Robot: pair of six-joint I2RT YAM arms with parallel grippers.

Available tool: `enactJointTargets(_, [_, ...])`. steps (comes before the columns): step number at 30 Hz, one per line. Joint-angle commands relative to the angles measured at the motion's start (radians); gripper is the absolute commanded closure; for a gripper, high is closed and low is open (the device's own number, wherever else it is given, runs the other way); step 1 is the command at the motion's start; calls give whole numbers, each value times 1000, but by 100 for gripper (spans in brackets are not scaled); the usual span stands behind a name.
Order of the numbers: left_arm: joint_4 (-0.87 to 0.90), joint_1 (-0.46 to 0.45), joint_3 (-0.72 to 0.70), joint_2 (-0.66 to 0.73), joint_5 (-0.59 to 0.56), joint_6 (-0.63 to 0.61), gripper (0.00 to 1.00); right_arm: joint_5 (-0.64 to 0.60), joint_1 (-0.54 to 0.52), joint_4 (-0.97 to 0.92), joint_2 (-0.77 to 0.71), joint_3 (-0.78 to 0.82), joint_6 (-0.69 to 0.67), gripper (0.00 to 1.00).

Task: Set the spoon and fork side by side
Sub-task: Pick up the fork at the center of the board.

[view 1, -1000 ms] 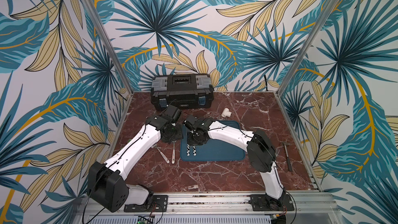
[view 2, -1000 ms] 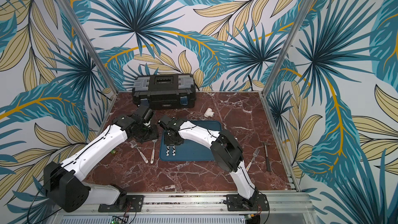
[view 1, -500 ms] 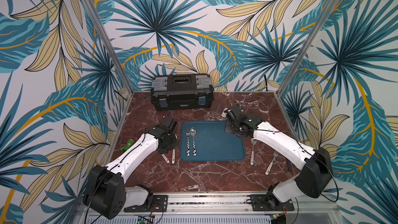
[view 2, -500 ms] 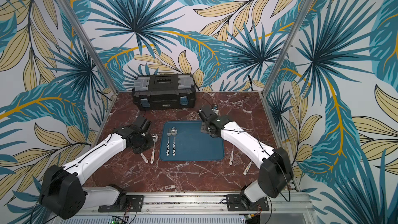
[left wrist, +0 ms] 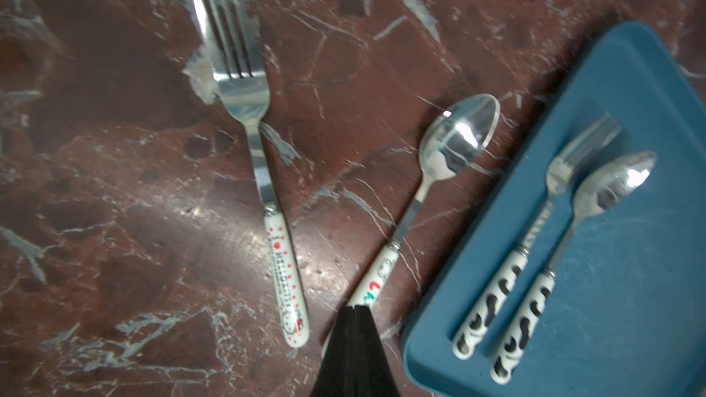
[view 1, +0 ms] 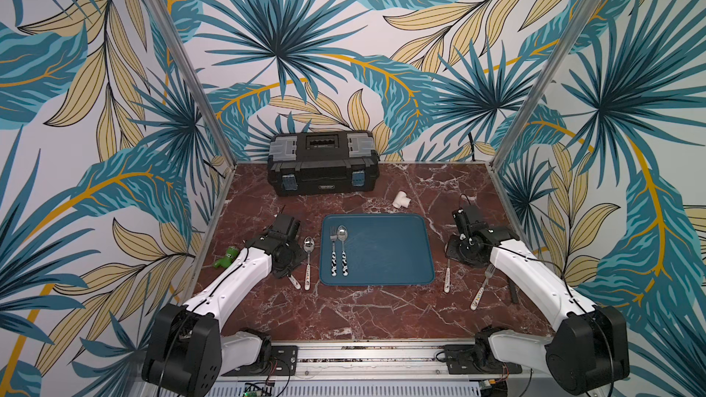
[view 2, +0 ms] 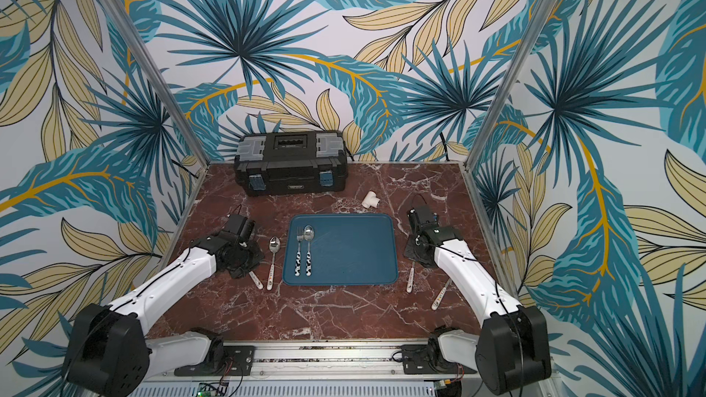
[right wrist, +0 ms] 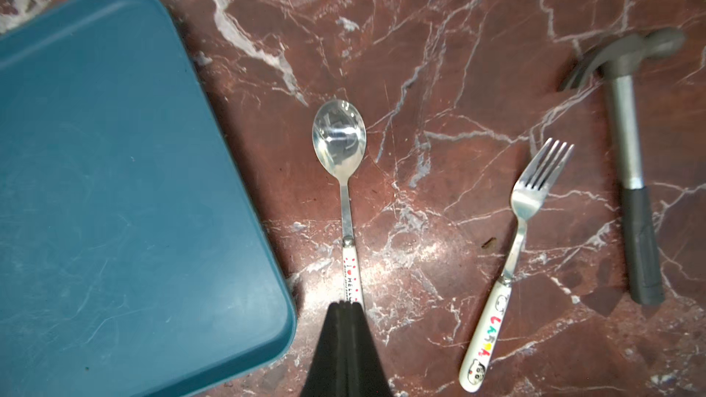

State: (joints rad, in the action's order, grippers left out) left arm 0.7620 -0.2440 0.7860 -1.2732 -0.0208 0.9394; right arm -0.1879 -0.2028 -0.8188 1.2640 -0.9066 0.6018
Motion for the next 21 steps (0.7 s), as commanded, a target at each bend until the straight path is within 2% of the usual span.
enactJointTargets(1, [61,51,4,-82,26,6,97,33,2,-17,23,-6,-9,83])
enactJointTargets(7, [18,69,-2,-212,106,10,90,62,2,9,32,2,-20,69])
enactJointTargets(9, [7,69,-13,-213,102,27,83,66,2,1,51,-4,-24,66])
enactJointTargets(21, [58,69,-3,-161,76,28,60,81,2,26,81,-9,-34,62])
